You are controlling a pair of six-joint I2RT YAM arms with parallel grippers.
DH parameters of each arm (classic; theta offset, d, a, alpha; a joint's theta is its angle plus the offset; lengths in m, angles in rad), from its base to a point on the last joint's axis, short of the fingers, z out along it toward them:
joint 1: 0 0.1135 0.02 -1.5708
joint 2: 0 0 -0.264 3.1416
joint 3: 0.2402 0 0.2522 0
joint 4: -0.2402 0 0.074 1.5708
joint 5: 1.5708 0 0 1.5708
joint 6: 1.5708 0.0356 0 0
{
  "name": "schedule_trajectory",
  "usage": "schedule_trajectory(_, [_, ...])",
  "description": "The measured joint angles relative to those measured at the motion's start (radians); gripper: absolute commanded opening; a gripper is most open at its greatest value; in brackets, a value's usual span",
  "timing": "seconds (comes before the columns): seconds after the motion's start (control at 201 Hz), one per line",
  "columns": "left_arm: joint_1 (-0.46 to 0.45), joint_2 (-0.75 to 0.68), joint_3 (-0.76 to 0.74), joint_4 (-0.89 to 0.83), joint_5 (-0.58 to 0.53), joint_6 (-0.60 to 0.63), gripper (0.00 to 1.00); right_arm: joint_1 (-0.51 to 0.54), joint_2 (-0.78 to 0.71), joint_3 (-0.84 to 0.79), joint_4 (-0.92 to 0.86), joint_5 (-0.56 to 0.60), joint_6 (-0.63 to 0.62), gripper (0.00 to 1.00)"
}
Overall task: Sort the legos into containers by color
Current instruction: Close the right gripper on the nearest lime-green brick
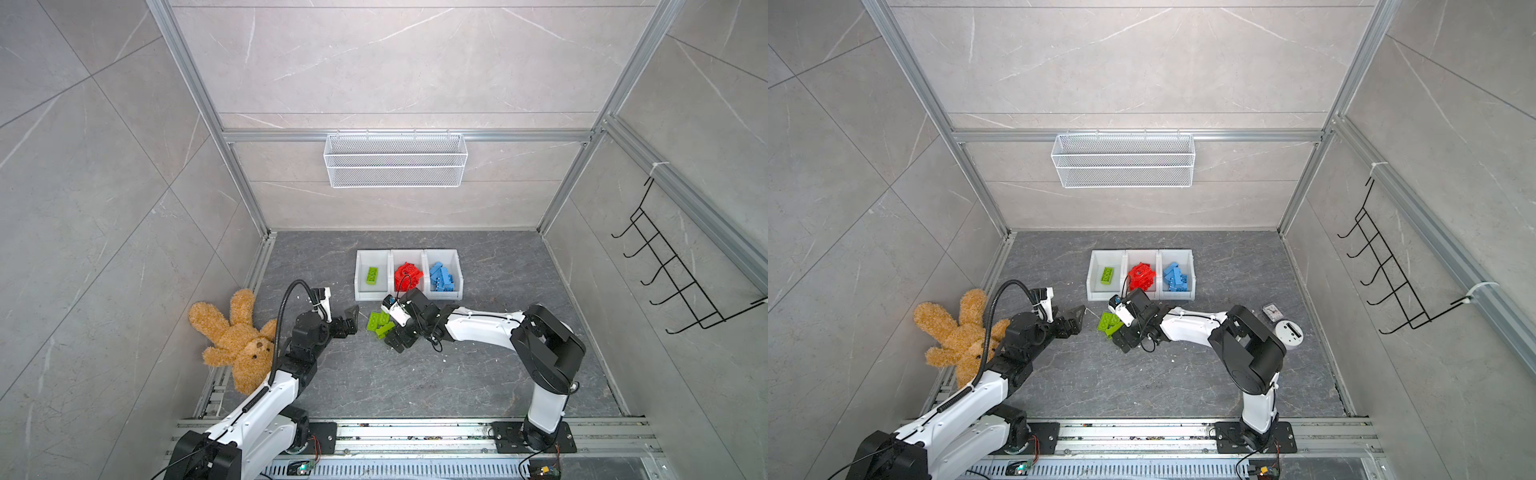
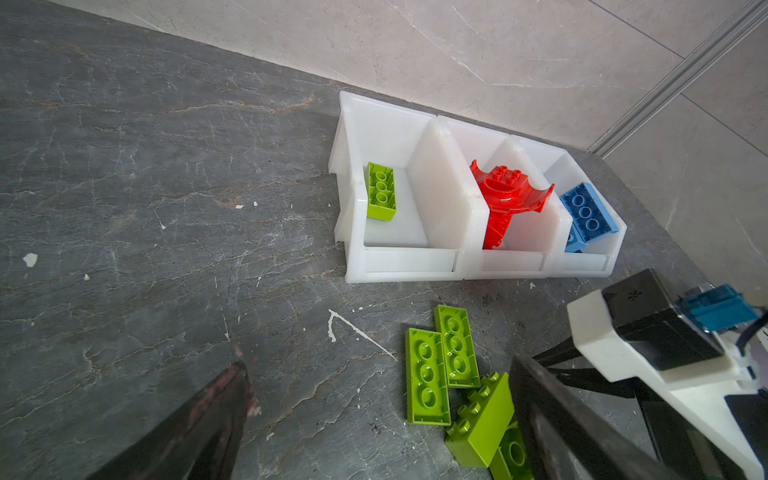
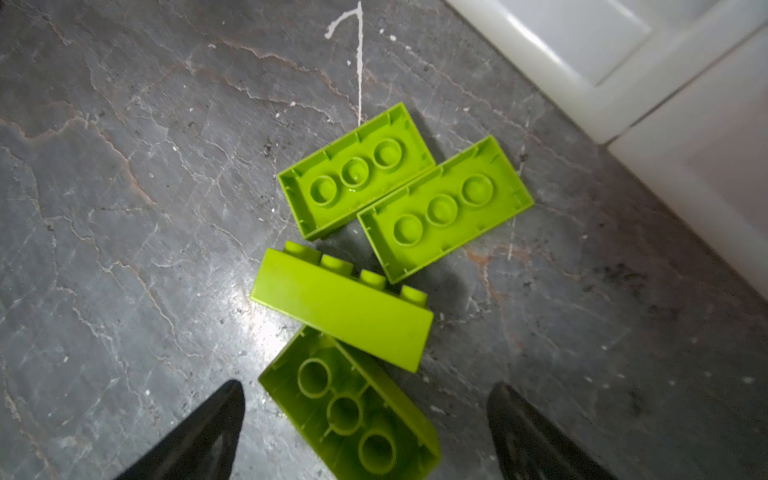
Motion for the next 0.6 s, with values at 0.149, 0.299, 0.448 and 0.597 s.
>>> schedule_trajectory(0.149, [0.000,0.000,0.000,-0.004,0.000,0.000,0.99,0.000,0.012,0.001,-0.044,-0.032,-0.020,0.83])
schedule_trajectory(0.299, [0.000,0.000,0.000,-0.004,0.000,0.000,0.99,0.006,0.013,0.001,-0.063,-0.042,-0.028,0.79])
schedule_trajectory(0.448, [0.000,0.000,0.000,-0.004,0.000,0.000,0.99,0.040,0.013,-0.002,-0.067,-0.018,-0.029,0.67])
schedule_trajectory(0.597, [0.000,-0.005,-0.002,-0.005,-0.003,0.000,0.99,0.084,0.013,-0.004,-0.067,0.011,-0.032,0.67])
